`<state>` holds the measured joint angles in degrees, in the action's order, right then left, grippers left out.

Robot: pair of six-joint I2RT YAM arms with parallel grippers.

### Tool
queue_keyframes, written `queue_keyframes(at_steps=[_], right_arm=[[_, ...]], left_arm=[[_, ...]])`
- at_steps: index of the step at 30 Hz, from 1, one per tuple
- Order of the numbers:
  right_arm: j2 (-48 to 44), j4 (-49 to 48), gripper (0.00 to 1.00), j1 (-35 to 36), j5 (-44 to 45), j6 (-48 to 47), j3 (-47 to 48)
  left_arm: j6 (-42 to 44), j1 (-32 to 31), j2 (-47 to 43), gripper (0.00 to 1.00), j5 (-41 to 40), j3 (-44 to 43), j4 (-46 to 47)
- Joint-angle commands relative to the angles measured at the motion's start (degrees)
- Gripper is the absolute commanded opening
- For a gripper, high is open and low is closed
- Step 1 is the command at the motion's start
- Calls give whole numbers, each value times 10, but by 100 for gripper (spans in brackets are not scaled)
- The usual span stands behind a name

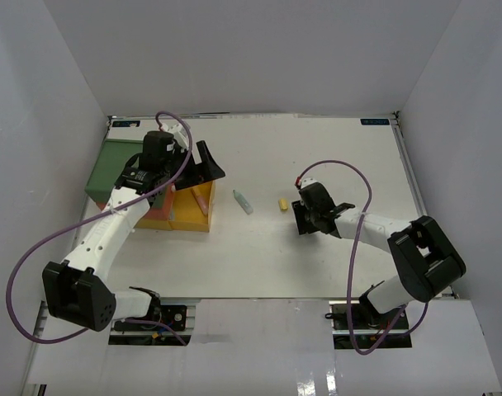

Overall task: Sort the stationery into containers
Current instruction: Pick up the pen from the center of the board.

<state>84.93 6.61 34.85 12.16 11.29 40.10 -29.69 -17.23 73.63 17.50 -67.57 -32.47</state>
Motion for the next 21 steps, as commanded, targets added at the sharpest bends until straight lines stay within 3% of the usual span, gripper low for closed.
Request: queue_keyframes(at_steps=[1,4,5,12,21], right_arm=[[17,19,49,0,-12,0,17],[14,21,40,-1,-13,0,17],[8,21,33,0,-12,1,17],[-58,28,17,0,1,9,3],[-220,-103,12,17,-85,58,-55]], left_arm=[[-8,-10,-9,98,10,-2,14],[-13,-19,-15,98,11,9,21],[-19,-21,-16,98,13,13,23],[-56,-61,-35,98,21,56,62],[-146,-164,-60,98,-25,120,218]])
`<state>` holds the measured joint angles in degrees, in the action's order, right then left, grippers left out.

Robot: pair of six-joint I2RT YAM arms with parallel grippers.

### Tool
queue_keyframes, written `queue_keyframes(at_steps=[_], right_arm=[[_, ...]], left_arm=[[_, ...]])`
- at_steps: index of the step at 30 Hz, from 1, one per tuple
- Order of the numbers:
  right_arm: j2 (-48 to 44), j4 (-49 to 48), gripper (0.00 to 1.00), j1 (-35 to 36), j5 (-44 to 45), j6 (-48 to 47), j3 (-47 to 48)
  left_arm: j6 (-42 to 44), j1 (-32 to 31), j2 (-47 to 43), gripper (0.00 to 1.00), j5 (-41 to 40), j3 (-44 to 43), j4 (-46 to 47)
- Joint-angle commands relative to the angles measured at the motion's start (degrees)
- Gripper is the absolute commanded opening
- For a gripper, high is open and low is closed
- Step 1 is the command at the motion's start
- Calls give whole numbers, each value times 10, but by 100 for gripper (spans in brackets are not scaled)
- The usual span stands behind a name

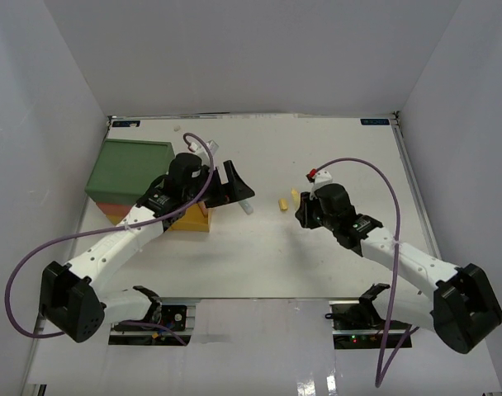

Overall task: Sort the stationery into containers
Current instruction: Pick up the pen from the center of the board.

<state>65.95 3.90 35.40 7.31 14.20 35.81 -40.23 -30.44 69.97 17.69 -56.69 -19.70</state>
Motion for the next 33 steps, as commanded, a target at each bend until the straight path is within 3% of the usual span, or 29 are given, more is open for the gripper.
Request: queue_keyframes(at_steps=[1,7,15,25,33], right_arm=[[-44,-95,12,16,-37,35,-14],[-79,-167,13,42,-39,77,-19],[-87,-209,13,69,-39,97,-30],[-101,-226,13,82,-30,102,-42],[-105,-237,13,83,-24,119,-43]], left_arm=[[-47,-44,-23,98,-40,14,102],[-64,-124,4,98,-117,14,178],[-62,-170,61,93,-222,1,223],[-75,-184,97,75,-270,-11,249],[-78,-198,115,70,-260,-3,270]])
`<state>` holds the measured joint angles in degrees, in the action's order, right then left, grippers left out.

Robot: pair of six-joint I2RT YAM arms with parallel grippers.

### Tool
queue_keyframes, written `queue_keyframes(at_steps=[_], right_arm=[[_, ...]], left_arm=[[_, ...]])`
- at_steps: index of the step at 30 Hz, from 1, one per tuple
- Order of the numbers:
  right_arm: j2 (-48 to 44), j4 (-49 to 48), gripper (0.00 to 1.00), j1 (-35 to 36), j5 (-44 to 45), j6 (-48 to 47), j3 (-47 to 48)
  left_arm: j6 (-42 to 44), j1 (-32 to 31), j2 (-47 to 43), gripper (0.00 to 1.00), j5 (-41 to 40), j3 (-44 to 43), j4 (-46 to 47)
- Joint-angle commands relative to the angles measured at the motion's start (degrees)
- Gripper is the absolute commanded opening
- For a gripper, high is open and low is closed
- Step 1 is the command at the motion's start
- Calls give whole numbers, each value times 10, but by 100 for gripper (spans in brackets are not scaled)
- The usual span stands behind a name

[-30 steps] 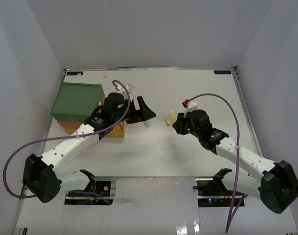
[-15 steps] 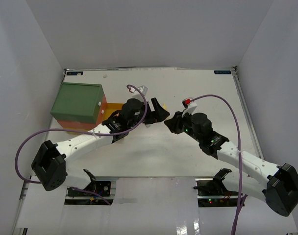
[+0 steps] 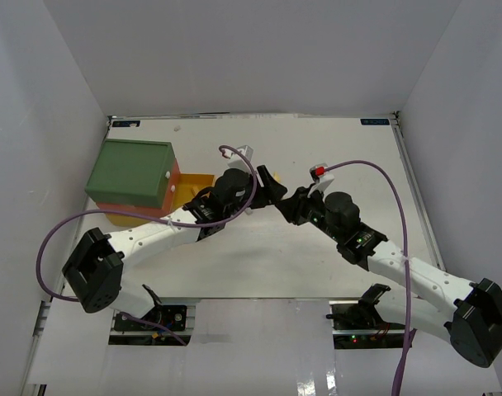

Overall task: Sort the stationery into containers
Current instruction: Pick up the pen from the center of the board.

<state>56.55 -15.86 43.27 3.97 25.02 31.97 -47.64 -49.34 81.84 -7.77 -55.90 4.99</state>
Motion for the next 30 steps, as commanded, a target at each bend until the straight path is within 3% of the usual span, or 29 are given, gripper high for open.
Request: queue_keyframes(at_steps=[1,8,15,21,23,30], right_arm=[[-11,-40,13,4,10,12,-3],[-14,-37,13,6,17,16,-2],[-17,-37,14,7,21,21,-5],[-19,-32,15,7,16,21,-5],[-19,-25,18,8,17,18,-3],[-41,38,46,6,51,-8,-16]], left_arm=[[-3,-15,-2,69,-5,-9,25],[2,-24,2,56,-8,1,38],[7,-24,2,29,-1,14,49],[12,-24,-5,16,-1,32,67],[22,-24,-13,13,-10,40,70],[110,-13,-59,9,-52,52,49]])
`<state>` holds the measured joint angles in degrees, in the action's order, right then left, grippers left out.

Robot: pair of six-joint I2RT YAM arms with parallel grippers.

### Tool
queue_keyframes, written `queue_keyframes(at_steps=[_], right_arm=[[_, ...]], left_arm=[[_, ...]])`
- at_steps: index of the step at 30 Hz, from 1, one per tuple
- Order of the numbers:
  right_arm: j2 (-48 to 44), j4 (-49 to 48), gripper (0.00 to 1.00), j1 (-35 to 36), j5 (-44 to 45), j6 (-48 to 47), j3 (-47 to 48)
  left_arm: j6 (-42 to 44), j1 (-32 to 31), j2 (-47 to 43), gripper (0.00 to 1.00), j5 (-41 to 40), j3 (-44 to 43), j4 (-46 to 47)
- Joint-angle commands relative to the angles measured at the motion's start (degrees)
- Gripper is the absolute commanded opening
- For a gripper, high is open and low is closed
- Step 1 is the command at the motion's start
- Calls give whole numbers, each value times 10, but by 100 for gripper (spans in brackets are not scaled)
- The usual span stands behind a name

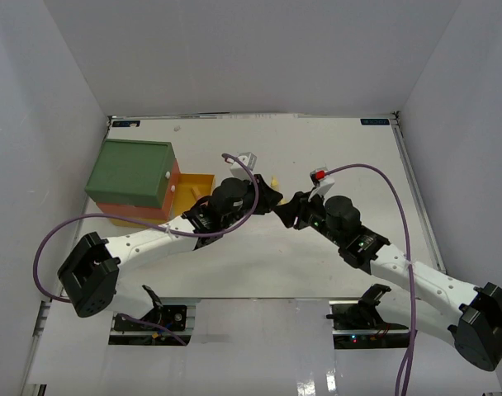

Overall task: Sort the stationery into containers
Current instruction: Pick up the pen from the center of the board, then close the pen cap on the pen.

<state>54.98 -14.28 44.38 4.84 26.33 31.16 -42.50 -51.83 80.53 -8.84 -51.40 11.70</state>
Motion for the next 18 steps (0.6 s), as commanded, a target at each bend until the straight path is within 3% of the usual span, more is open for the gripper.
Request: queue_keyframes(at_steps=[1,4,7,9,10,11,12,18], right_arm=[[-34,38,51,-5,46,-24,-11],[-44,69,65,-4,63,-42,-15],[-44,108,68,-6,78,-59,-7],[-44,130,77,-8,93,-60,1],[-40,138,84,-8,98,-60,7],[-37,163,100,-10,97,-64,14],[-24,173,91,-11,91,-84,35],[60,282,90,-11,85,-126,158]], left_arm=[[82,16,-51,9,-43,7,-30],[125,40,-70,9,-35,11,-51],[152,80,-82,9,-1,14,-80],[162,118,-87,9,40,16,-92],[170,131,-92,9,56,17,-99],[188,152,-95,9,70,18,-103],[198,161,-98,9,89,19,-110],[282,200,-108,9,181,15,-137]])
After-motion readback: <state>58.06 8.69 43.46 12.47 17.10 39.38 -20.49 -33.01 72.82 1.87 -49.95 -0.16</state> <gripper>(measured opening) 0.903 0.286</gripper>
